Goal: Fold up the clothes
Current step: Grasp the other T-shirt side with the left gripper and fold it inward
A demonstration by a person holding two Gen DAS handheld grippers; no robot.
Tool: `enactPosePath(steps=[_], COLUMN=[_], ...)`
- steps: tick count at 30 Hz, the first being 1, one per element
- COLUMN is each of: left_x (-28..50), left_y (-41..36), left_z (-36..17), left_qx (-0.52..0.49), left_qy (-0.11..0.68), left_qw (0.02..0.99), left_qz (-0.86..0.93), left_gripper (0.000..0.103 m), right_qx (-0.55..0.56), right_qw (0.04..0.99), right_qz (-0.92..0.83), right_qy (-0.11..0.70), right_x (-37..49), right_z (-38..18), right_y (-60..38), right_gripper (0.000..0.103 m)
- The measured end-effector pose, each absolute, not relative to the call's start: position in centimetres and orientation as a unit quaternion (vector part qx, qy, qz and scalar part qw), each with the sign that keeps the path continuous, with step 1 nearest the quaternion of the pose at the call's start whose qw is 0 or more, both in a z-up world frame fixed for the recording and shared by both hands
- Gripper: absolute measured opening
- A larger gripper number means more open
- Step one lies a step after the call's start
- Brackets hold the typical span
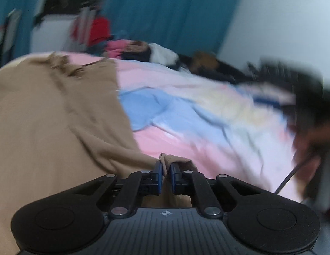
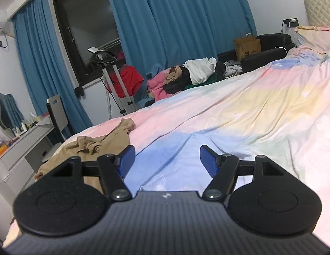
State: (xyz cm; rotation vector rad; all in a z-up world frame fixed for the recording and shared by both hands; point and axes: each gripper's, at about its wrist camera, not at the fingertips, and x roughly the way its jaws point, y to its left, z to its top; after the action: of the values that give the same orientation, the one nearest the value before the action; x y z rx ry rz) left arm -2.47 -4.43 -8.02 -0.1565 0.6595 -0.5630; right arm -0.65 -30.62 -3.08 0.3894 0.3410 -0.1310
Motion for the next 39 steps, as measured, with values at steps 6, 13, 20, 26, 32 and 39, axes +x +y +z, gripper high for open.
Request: enactPosePath(steps=[6, 13, 20, 26, 32, 39], left_x=[-2.6, -2.4, -2.3, -4.1, -4.8, -5.9], left_y=[2.8, 4.9, 4.1, 2.9, 3.2, 5.6], left_z=[-7.5, -11.0, -10.0, -8.3, -5.7, -3.1], left_qx=[-0.204, -0.153, -0.106, -0.071, -0.063, -0.081], left_qy=[0.39, 0.497, 0.474, 0.423, 0.357, 0.294], left_qw=[0.874, 0.846, 0.865, 0.895, 0.924, 0.945], left_qz=[-0.207, -0.119, -0.127, -0.124, -0.118, -0.117], left_gripper=[0.007, 0.005, 0.012, 0.053, 0.085, 0.098], right_qx=[0.178, 0.134, 0.089, 0.101, 0.116, 0.125], right_qw=[0.964, 0.963, 0.959, 0.958, 0.962, 0.967], right_qz=[-0.039, 0.013, 0.06, 0.092, 0.082, 0.069], right_qy=[0.191, 0.233, 0.261, 0.251, 0.233, 0.211], right_x=[-0.1, 0.8, 1.0, 0.7, 0.0, -1.2], right_z=[-3.5, -4.3, -5.1, -5.1, -4.4, -2.7], right_y=[-29.2, -25.6, -21.5, -20.7, -20.8, -19.2], right_gripper=[0.069, 0.069, 0.069, 0.069, 0.069, 0.075])
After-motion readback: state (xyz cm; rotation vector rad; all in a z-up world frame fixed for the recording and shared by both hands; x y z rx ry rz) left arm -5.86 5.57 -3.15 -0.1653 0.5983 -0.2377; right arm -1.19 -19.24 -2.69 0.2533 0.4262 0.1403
